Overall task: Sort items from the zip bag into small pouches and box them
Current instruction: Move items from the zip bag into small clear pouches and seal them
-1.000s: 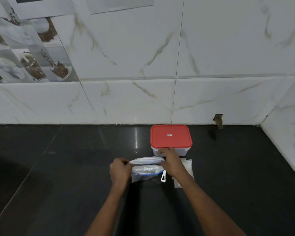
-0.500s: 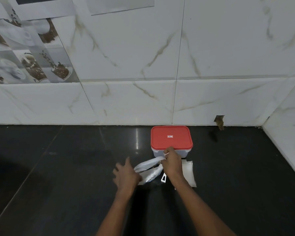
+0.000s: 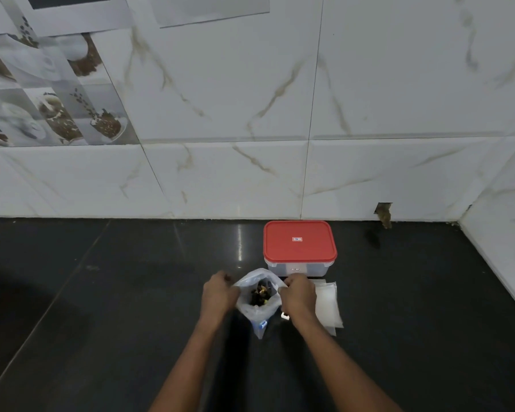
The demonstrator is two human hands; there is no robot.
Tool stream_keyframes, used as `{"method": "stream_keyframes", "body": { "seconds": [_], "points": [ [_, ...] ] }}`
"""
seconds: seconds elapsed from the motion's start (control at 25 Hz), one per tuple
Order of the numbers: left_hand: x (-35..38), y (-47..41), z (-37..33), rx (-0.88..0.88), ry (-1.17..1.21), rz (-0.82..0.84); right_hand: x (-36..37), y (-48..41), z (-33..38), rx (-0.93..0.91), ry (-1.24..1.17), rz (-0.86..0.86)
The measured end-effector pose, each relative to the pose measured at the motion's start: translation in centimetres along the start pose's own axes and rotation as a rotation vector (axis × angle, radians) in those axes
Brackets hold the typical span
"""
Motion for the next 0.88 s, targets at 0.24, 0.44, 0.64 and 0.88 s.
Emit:
{"method": "stream_keyframes", "body": {
  "seconds": [0.24, 0.44, 0.64, 0.88],
  "points": [
    [3.5, 1.5, -0.6, -0.098, 0.392, 0.276, 1.7, 1.6, 0.0, 0.142, -0.377, 0.087],
    [3.9, 1.9, 1.1, -0.449, 0.938, 0.422, 1.5, 0.7, -1.5, 0.41, -0.77, 0.321],
    [3.8, 1.7, 1.9, -0.652, 1.135, 0.436, 0.9, 0.1, -1.3, 0.162, -0.603, 0.386],
    [4.2, 2.4, 1.6, -0.747, 1.23, 0.58, 0.5, 0.1, -1.5, 0.016, -0.4, 0.355]
  ]
}}
Point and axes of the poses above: each hand's wrist, its own y-axis away from the middle knuckle, its own x-axis out of the palm, z = x × y, the point moved 6 cm from there along -y, towards the middle knuckle, and after that the axes turned 11 degrees about -y, right-handed, at the moved point
